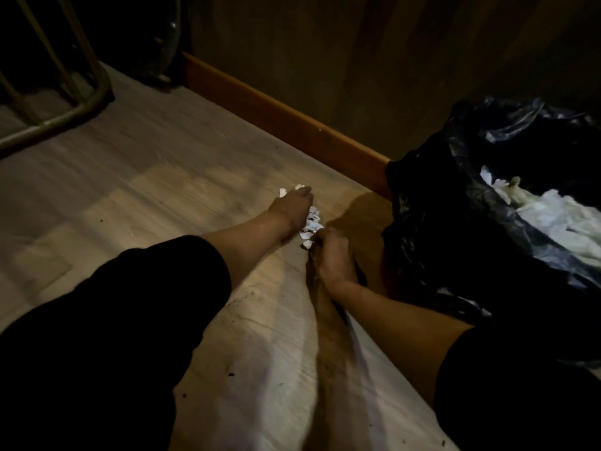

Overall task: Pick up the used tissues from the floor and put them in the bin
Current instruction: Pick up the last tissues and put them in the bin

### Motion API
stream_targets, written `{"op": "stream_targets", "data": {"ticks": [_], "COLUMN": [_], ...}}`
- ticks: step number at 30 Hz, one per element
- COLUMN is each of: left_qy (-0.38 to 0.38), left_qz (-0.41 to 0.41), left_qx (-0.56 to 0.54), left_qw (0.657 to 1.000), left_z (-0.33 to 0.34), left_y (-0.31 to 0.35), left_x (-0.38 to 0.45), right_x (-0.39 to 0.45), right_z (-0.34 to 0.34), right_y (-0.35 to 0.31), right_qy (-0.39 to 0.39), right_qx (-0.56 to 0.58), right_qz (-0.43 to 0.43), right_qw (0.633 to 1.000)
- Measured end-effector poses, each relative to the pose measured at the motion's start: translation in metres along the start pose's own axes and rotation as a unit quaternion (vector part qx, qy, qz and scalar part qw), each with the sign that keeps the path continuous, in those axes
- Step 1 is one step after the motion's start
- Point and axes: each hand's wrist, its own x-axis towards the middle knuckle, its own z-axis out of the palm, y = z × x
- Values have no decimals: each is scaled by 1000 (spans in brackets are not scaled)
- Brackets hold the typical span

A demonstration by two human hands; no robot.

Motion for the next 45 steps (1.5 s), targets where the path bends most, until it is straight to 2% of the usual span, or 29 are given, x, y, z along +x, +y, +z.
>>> {"op": "stream_targets", "data": {"ticks": [2, 6, 13, 16, 19, 22, 25, 30, 34, 41, 45], "left_qy": [42, 120, 91, 46, 6, -2, 1, 68, 124, 234, 257], "left_qz": [7, 27, 59, 33, -36, -75, -88, -32, -5, 72, 98], "left_qx": [-1, -7, 62, 28, -9, -29, -38, -65, -105, -161, -212], "left_qw": [999, 992, 992, 998, 999, 997, 995, 995, 987, 956, 938], "left_z": [9, 12, 17, 3, -18, -44, -75, -131, -174, -239, -266], "left_y": [0, -18, -46, -49, -46, -45, -36, 8, 60, 155, 211], "left_x": [-16, -56, -154, -185, -208, -226, -241, -255, -250, -228, -207], "right_x": [2, -4, -25, -48, -59, -61, -66, -85, -94, -96, -92], "right_z": [-3, -17, -19, -30, -51, -85, -126, -193, -248, -329, -376], "right_y": [-1, -14, -14, -15, -26, -49, -73, -99, -105, -72, -45], "right_qy": [-12, -53, -75, -117, -163, -184, -176, -140, -96, 12, 80], "right_qx": [35, 102, 167, 138, 92, 30, 5, -47, -52, -14, 19], "right_qz": [43, 50, 115, 55, -16, -81, -136, -205, -217, -154, -89], "right_qw": [998, 992, 976, 982, 982, 979, 975, 968, 970, 988, 993]}}
